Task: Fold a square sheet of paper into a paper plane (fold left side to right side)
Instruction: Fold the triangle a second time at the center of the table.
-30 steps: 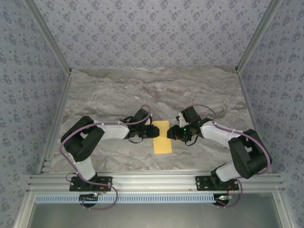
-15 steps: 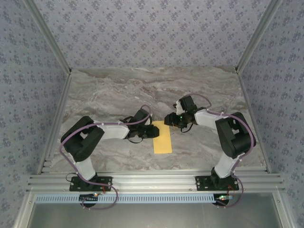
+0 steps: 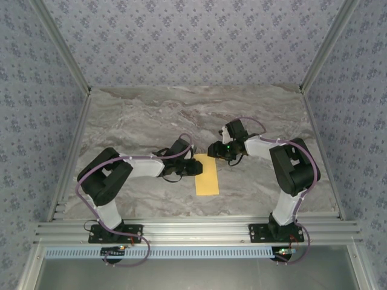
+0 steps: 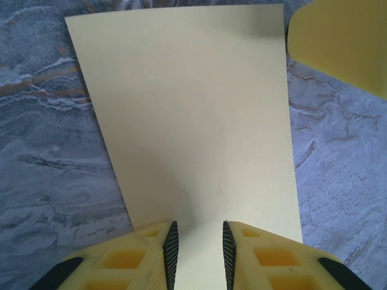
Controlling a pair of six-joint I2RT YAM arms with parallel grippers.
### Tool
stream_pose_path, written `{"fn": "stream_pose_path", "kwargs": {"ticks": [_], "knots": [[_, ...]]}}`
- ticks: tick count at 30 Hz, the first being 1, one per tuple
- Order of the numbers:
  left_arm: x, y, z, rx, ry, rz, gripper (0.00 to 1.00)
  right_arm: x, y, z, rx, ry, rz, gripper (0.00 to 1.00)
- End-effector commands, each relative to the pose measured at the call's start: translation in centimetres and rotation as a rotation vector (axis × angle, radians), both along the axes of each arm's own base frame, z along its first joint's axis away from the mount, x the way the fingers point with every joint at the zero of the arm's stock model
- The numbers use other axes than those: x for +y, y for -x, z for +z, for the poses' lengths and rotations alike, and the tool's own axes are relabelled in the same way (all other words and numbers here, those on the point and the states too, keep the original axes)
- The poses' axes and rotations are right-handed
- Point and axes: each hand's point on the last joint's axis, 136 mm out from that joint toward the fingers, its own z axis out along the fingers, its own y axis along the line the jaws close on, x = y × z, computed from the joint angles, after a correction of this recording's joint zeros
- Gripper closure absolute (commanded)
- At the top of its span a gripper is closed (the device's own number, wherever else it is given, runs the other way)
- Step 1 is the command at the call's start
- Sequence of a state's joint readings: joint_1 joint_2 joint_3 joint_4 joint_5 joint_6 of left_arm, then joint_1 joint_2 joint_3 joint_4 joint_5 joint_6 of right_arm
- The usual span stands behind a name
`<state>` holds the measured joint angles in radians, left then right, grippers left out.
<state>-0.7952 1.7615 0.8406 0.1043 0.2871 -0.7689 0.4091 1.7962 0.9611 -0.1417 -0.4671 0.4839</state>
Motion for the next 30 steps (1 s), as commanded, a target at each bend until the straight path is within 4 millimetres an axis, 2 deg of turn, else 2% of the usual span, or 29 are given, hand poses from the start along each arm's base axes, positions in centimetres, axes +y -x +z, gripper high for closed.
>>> {"fn": "stream_pose_path", "kwargs": {"ticks": [1,6,21,25,30], "knots": [[0.4,0.6,0.1,-0.006,-0.012,-0.002,0.73,1.1,0.6,-0.5,0.033,-0.014,0.017,0.48],[0.4,0.6,-0.1,-0.003,-0.013,0.001,0.73,1.7,1.0,0.2,0.029,-0.033,0.027,0.49],[0.4,0.6,0.2,-0.009,-0.004,0.006,0.73,1.3,2.3,1.0,0.019,-0.039,0.044,0.49],[0.2,0.4,1.3,-0.036,0.022,0.003,0.69,0.9,2.7,0.8,0.019,-0.016,0.052,0.50],[0.0,0.3,4.2,-0.116,0.076,-0.024,0.57,0.8,2.4,0.5,0.023,-0.012,0.056,0.57]]}}
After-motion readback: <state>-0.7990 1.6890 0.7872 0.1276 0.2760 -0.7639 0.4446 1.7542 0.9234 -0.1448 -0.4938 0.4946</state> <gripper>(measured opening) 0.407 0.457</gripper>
